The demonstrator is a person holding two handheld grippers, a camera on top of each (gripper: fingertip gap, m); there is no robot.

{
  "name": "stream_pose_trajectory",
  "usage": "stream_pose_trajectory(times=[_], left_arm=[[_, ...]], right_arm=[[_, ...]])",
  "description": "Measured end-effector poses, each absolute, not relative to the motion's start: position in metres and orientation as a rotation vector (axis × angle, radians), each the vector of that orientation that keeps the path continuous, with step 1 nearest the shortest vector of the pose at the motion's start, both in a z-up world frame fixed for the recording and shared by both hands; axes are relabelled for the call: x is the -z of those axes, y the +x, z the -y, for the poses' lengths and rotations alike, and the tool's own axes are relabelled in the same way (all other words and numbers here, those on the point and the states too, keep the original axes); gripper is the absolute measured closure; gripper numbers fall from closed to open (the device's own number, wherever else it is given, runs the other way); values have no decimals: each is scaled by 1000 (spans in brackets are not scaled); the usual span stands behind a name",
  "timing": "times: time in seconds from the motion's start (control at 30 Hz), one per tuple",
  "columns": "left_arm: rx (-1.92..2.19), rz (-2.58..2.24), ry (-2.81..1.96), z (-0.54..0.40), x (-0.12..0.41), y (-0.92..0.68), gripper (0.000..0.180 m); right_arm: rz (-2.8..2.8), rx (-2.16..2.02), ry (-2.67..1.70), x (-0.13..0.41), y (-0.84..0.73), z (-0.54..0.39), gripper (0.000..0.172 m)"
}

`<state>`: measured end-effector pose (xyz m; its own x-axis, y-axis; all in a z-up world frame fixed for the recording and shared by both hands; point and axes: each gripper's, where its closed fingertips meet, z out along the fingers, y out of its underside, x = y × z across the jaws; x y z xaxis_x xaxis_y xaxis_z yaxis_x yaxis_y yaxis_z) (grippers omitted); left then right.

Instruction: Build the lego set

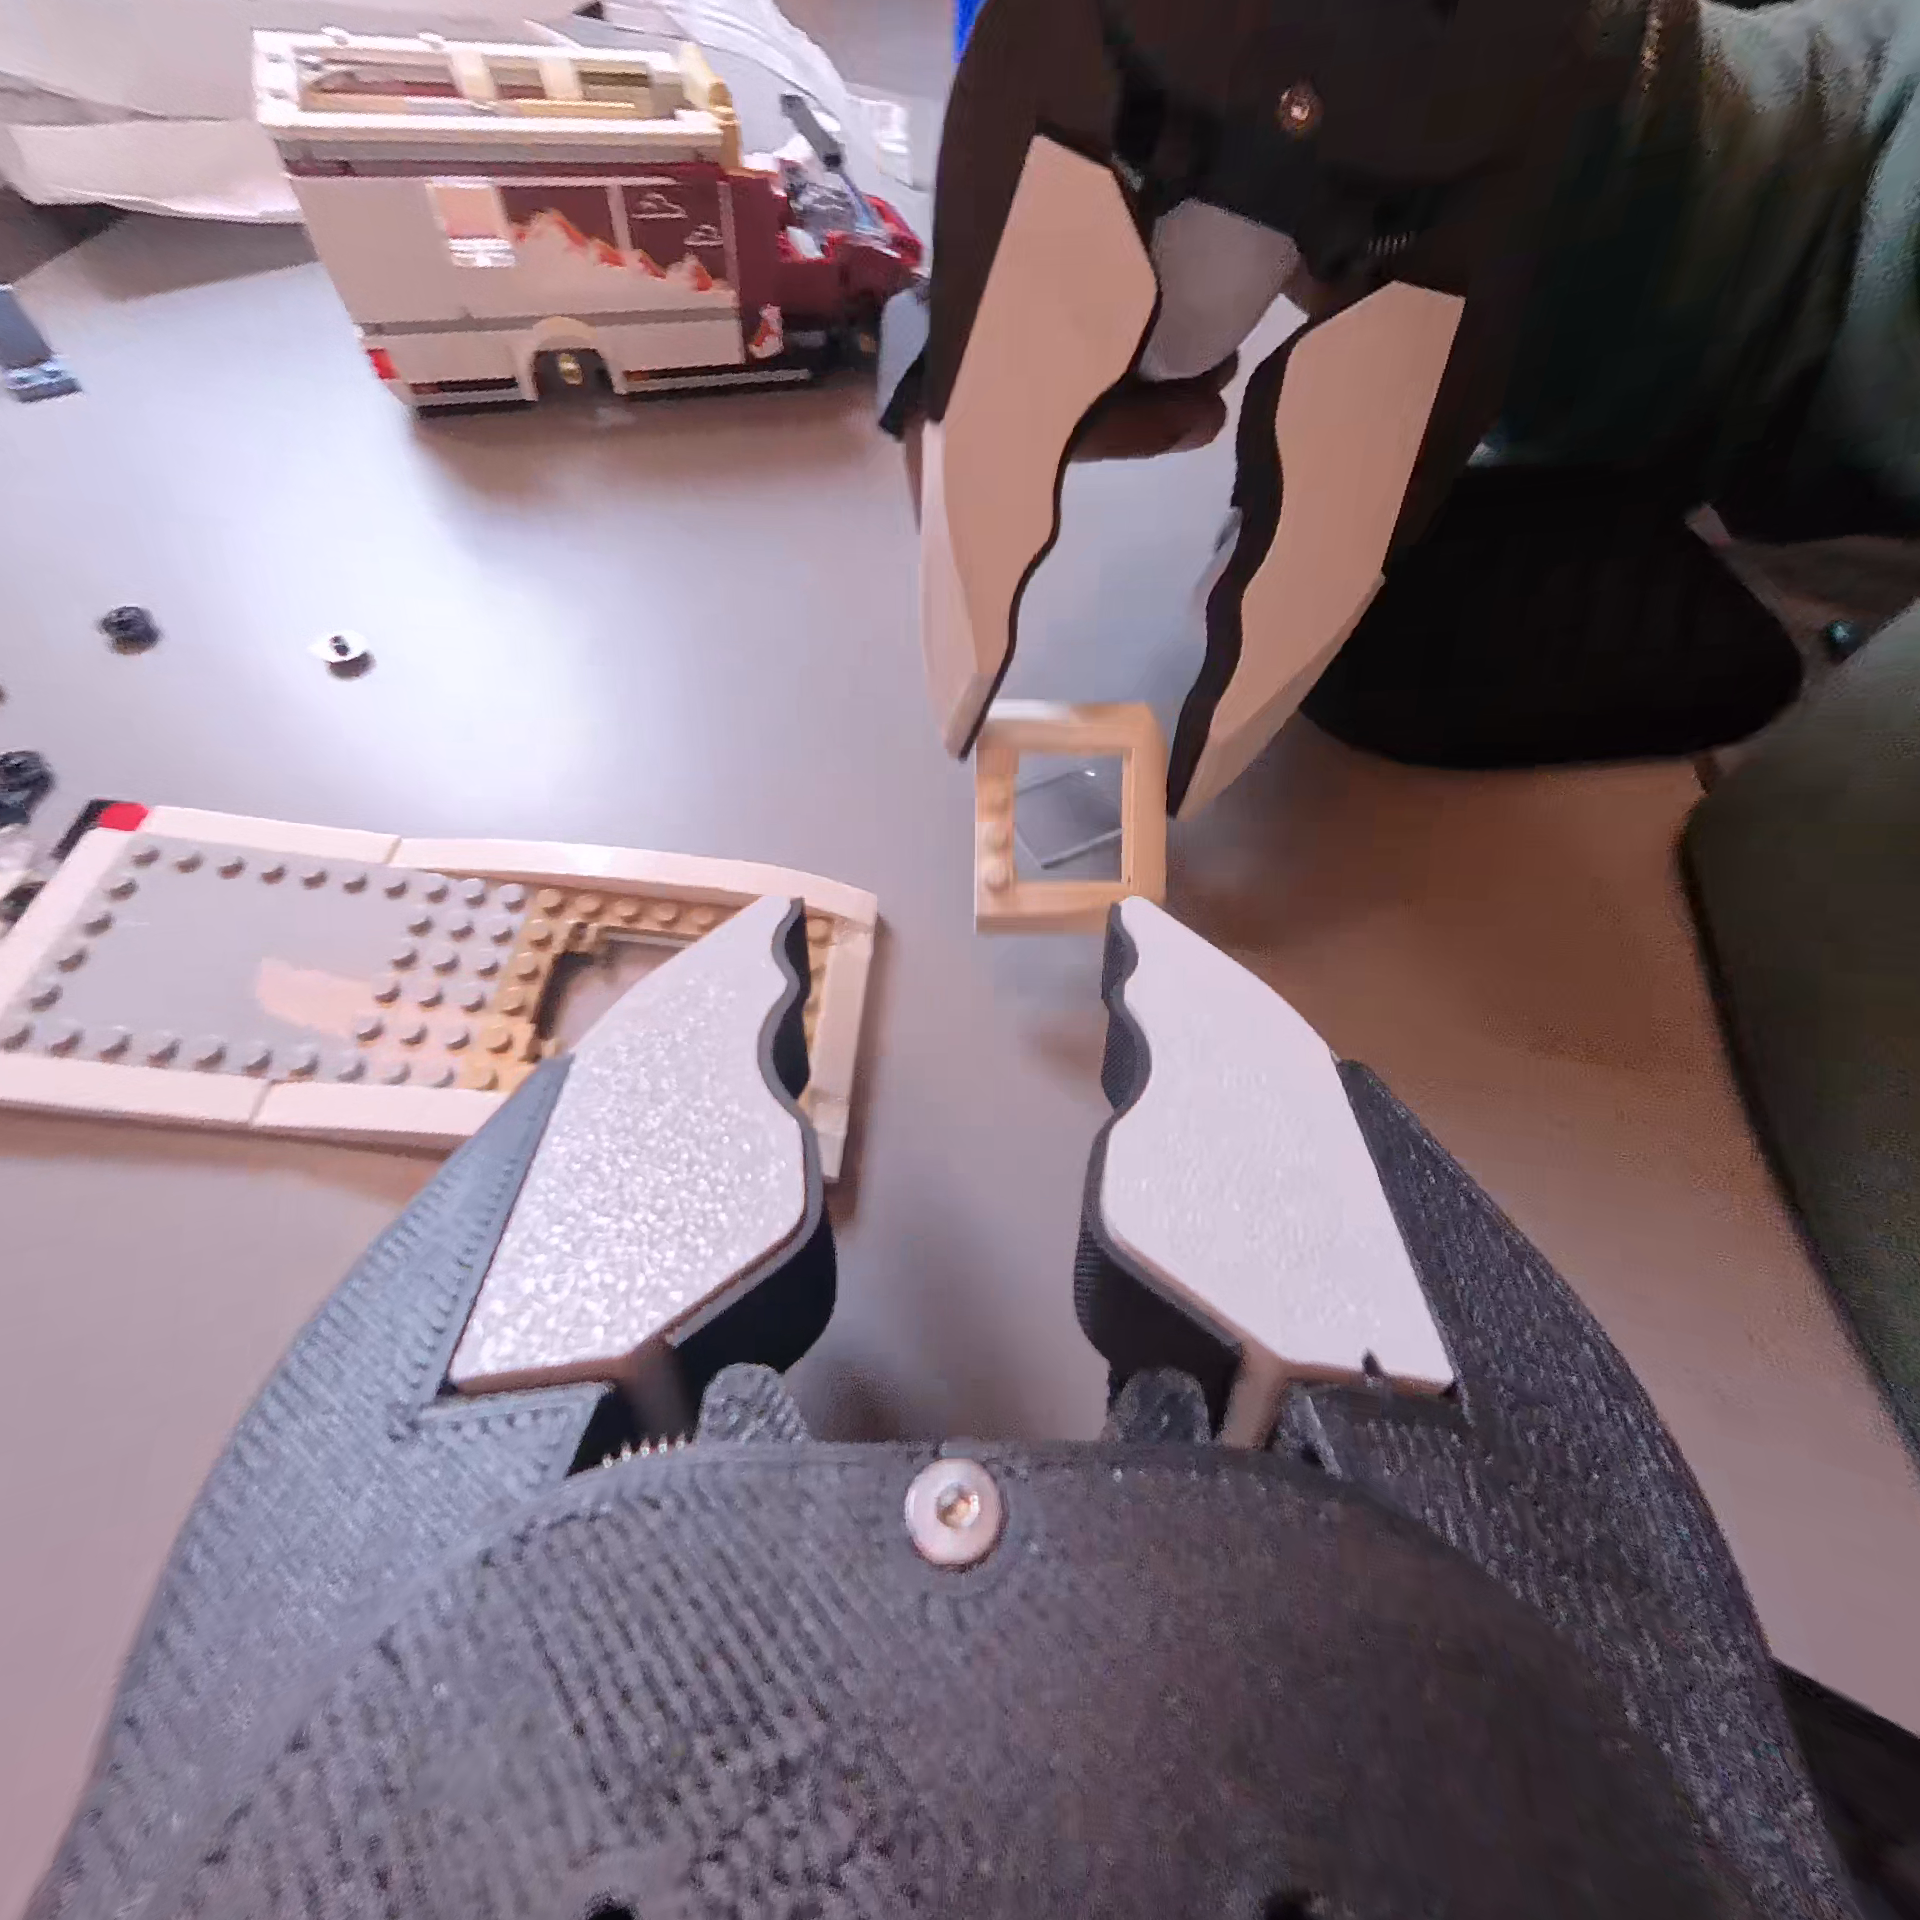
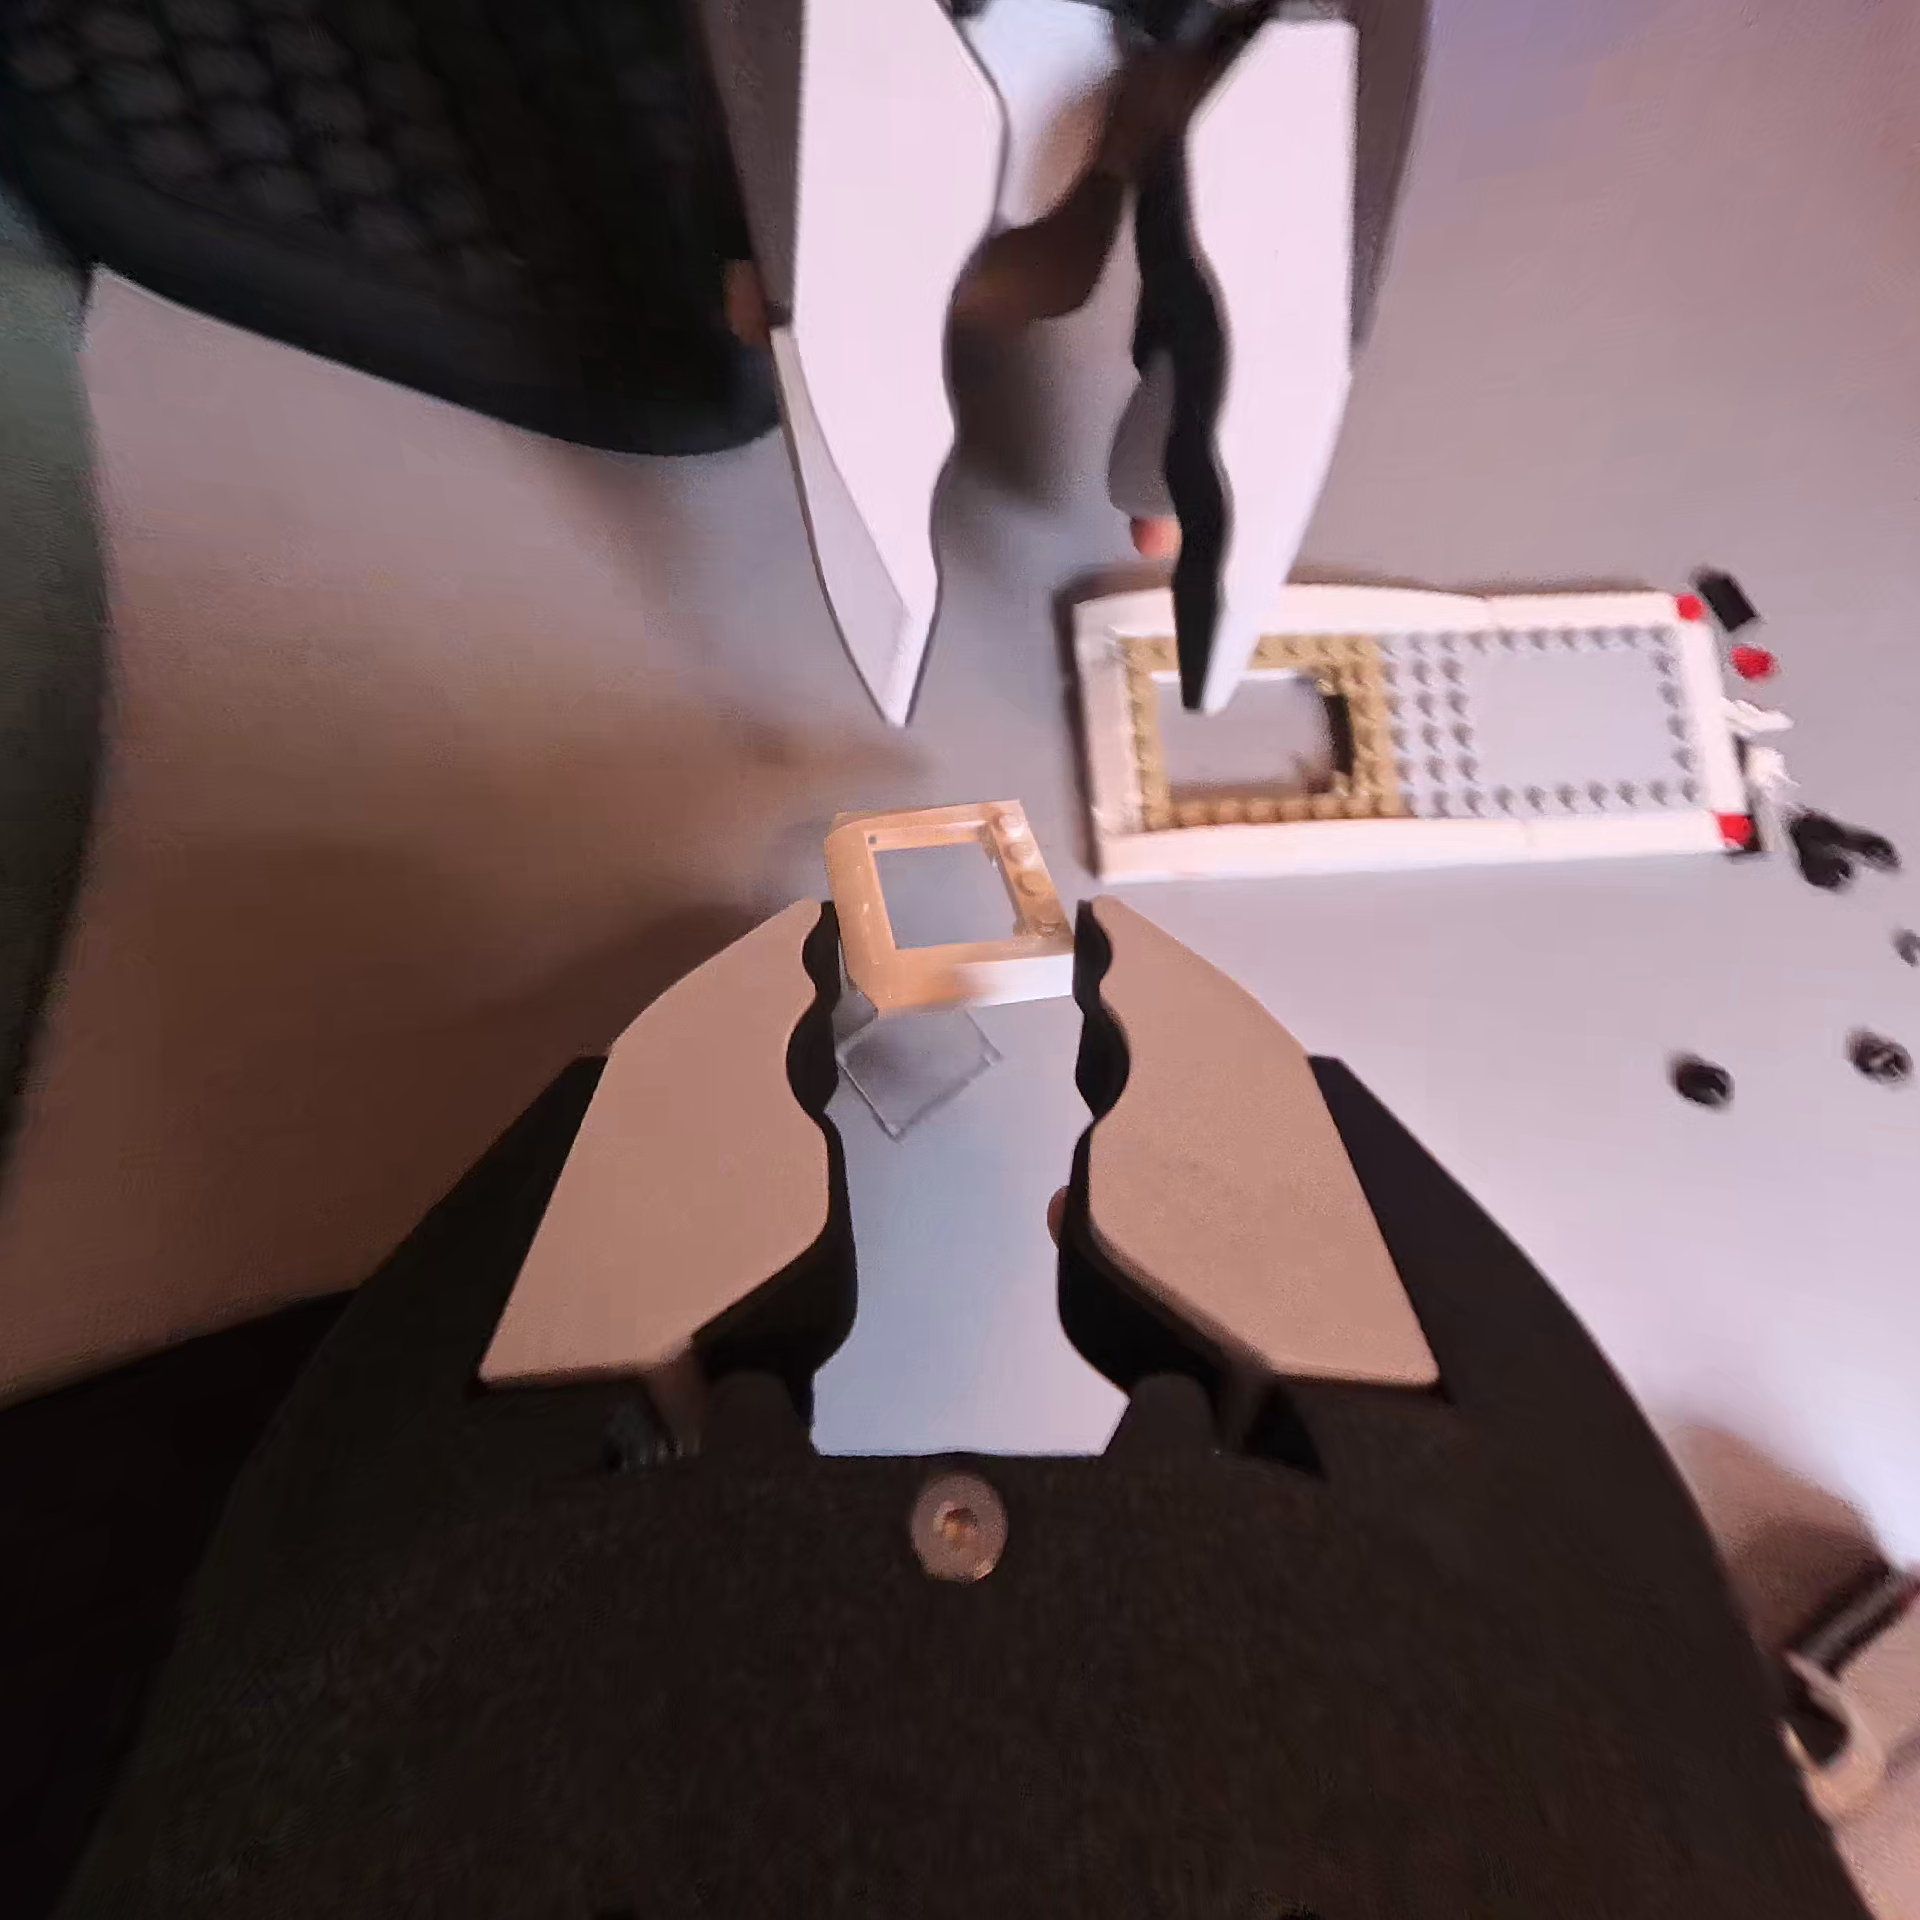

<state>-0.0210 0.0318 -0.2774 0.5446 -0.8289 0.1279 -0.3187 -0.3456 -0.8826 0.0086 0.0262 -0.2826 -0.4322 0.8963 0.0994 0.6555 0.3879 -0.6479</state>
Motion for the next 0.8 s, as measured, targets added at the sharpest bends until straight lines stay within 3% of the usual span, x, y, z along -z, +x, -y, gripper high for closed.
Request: stream_pose_trajectory(times=[0.3, 0.43, 0.8], left_arm=[[647, -1261, -1932, -1, 302, -8, 131], [625, -1321, -1938, 5, 307, -8, 132], [653, -1284, -1945, 1, 307, -11, 143]], right_arm=[[2400, -700, -1380, 315, 6, 2, 129], [2382, -743, -1388, 305, 12, -3, 117], [2375, -744, -1495, 315, 30, -25, 125]])
